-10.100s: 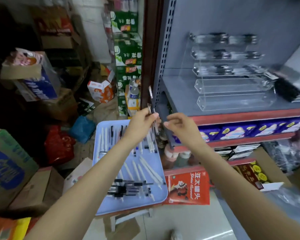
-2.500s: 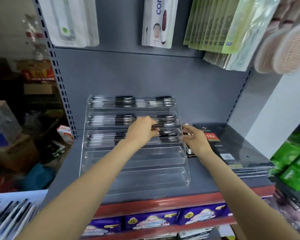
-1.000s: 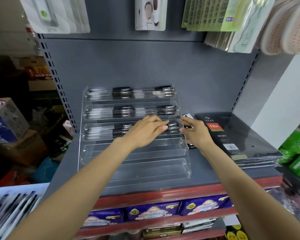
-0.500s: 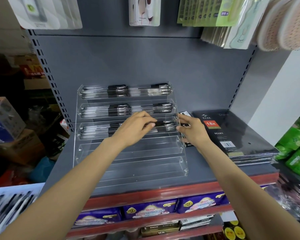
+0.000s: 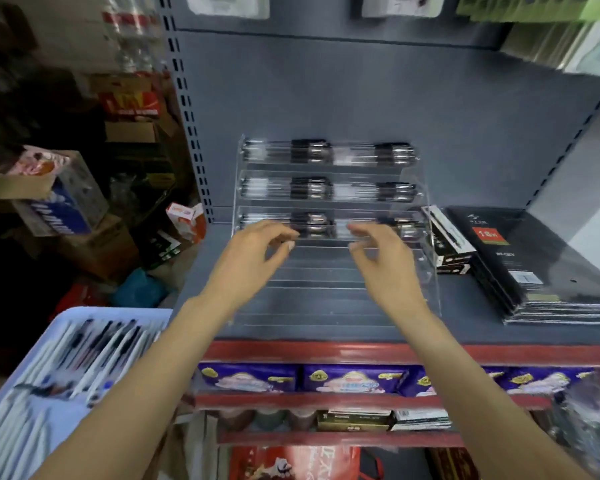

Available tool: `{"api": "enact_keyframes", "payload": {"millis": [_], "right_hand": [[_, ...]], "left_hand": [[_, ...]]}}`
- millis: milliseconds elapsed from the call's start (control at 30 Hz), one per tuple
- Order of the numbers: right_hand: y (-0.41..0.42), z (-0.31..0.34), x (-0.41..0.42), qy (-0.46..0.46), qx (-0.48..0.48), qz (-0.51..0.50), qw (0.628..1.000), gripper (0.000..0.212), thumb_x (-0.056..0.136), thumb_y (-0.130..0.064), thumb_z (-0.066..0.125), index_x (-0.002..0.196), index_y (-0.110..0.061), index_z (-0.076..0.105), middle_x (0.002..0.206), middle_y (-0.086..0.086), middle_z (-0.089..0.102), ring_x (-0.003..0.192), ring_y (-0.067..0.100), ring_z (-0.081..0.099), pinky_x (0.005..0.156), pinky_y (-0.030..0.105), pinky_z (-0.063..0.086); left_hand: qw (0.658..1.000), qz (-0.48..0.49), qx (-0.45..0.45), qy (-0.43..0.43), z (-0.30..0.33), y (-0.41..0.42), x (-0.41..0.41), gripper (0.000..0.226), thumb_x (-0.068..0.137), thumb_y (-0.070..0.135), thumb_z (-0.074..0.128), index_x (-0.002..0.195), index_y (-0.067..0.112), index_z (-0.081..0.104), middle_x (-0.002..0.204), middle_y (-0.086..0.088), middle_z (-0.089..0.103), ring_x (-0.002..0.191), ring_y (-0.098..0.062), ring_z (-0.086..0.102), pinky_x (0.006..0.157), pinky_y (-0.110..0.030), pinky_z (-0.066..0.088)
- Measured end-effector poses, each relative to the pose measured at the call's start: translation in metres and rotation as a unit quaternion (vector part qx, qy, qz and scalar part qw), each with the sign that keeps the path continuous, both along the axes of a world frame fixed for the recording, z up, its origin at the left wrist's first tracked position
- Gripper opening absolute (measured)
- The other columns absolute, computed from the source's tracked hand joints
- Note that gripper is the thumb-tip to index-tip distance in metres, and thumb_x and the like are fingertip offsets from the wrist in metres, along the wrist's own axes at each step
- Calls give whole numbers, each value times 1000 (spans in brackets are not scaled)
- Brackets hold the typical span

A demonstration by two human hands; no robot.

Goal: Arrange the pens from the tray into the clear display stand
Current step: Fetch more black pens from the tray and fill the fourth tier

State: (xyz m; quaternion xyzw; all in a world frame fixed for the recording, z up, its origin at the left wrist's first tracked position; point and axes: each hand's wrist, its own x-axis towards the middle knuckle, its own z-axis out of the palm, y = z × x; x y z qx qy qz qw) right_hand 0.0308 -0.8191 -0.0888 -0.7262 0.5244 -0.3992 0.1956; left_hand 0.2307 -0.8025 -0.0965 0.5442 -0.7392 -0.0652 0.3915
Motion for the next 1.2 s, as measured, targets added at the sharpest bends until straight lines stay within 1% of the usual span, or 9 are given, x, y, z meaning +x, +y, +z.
{"api": "enact_keyframes", "payload": {"millis": [67, 133, 333, 467, 633, 800, 967, 1067, 1200], "right_hand": [[22, -8, 39, -5, 45, 58, 997, 27, 89, -4, 55, 113, -12, 64, 111, 3, 64, 90, 8, 57, 80, 0, 39], [44, -20, 83, 0, 73, 101, 992, 25, 88, -3, 55, 108, -12, 67, 107, 4, 67, 88, 11, 61, 72, -4, 37], [120, -66, 214, 33, 142, 210, 967, 24, 89, -5, 53, 109, -10, 66, 107, 8, 67, 95, 19, 64, 83, 18, 44], [160, -117, 284, 84, 217, 204, 951, 25, 91, -6, 50, 111, -6, 64, 111, 11, 67, 96, 23, 65, 80, 20, 43], [205, -176, 343, 148, 297, 188, 924, 28, 97, -12, 44, 119, -9, 59, 121, 12, 60, 106, 28, 60, 90, 32, 47], [248, -205, 382, 215, 311, 184, 907, 34, 92, -23, 56, 124, -13, 54, 122, 11, 54, 114, 24, 54, 94, 31, 42], [266, -210, 405, 299, 283, 171, 895, 39, 87, -31, 63, 119, -12, 52, 116, 10, 52, 109, 26, 51, 78, 37, 47], [265, -209, 413, 327, 293, 164, 883, 31, 85, -29, 65, 105, -11, 48, 104, 11, 58, 93, 28, 56, 63, 33, 39], [261, -205, 417, 351, 330, 161, 861, 24, 88, -29, 61, 96, -15, 43, 92, 10, 53, 79, 24, 45, 53, 30, 31]], "left_hand": [[999, 29, 3, 17, -12, 26, 31, 15, 88, 10, 61, 100, 12, 69, 87, 5, 62, 79, 2, 53, 75, -2, 37], [997, 69, 23, 14, -26, 51, 65, 14, 86, 9, 63, 98, 12, 70, 83, 7, 60, 74, 0, 52, 71, -7, 39], [975, 153, 157, 26, -82, 133, 180, 15, 91, 16, 59, 103, 16, 67, 95, 1, 66, 82, -15, 58, 74, -26, 45], [961, 159, 222, 35, -123, 189, 259, 16, 88, 8, 60, 102, 7, 68, 97, -10, 69, 86, -25, 64, 82, -38, 51], [950, 132, 283, 5, -164, 250, 342, 19, 86, 2, 60, 103, 6, 68, 97, -13, 66, 90, -28, 63, 83, -32, 48], [930, 83, 353, -65, -204, 284, 378, 33, 84, 13, 67, 117, 14, 61, 114, -7, 57, 110, -25, 52, 92, -29, 37], [943, 60, 323, -63, -221, 292, 387, 38, 75, 12, 75, 112, 8, 65, 106, -11, 59, 101, -33, 55, 91, -42, 46], [946, 55, 314, -53, -223, 290, 388, 39, 74, 11, 75, 111, 7, 66, 103, -13, 58, 100, -33, 55, 92, -40, 45], [946, 46, 321, -17, -223, 287, 391, 34, 75, 8, 73, 108, 8, 66, 100, -12, 56, 98, -31, 54, 89, -34, 44]]}}
